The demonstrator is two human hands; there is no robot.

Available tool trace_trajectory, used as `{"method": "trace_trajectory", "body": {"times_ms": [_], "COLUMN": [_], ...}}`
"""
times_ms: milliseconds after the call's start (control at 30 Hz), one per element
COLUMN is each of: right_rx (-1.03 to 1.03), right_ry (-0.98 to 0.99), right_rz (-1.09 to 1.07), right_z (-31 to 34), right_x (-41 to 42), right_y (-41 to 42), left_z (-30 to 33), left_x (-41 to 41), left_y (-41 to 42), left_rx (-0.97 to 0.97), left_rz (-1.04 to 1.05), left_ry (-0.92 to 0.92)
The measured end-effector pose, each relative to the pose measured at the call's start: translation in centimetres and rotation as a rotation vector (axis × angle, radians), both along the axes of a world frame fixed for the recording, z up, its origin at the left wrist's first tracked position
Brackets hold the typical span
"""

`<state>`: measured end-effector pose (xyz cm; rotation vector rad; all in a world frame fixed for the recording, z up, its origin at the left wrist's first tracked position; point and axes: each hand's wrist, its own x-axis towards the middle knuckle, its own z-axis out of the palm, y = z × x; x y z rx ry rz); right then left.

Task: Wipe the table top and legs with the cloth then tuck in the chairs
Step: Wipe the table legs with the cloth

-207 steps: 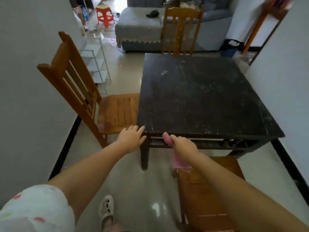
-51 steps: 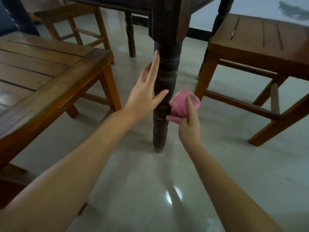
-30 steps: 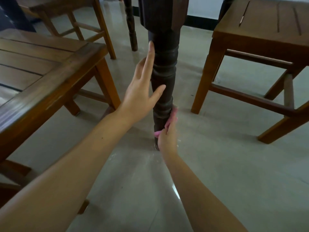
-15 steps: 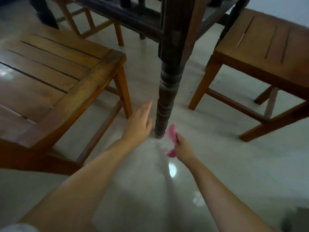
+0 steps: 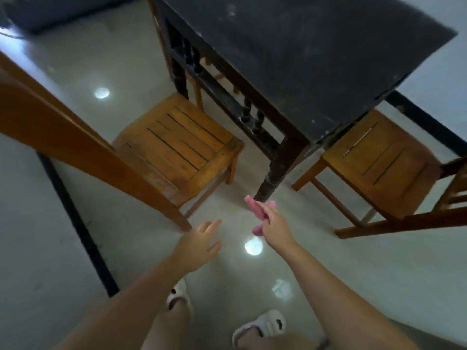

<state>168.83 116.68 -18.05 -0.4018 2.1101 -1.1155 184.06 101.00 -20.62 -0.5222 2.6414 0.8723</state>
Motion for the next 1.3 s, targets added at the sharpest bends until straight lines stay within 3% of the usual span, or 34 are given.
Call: {"method": "trace_trajectory", "body": {"times_ms": [233, 500, 667, 867, 1300], "right_rx": [-0.087, -0.21, -0.227, -0.271, -0.331], "right_ry": [0.197, 0.316, 0.456, 0.466, 0.512], "right_rz": [0.235, 0.399, 0.423, 0.406, 0.406], "right_z": [12.7, 22.0, 23.8, 25.6, 27.9], "right_x": [1.0, 2.4, 3.5, 3.1, -0.6], "right_y": [-5.0, -13.0, -21.0, -31.2, -47.5], "left_z": [12.7, 21.2, 23.2, 27.1, 32.4], "left_x": [5.4, 11.6, 14.4, 14.8, 7.9], "left_y": [-2.7, -8.3, -15.5, -26.5, -43.4], "left_rx": [-0.03, -0.206, -0.255, -0.34, -0.46], "left_rz": [0.228, 0.514, 0.568, 0.601, 0.575], "left_ry": [-0.019, 0.031, 0.1, 0.187, 0.316]}}
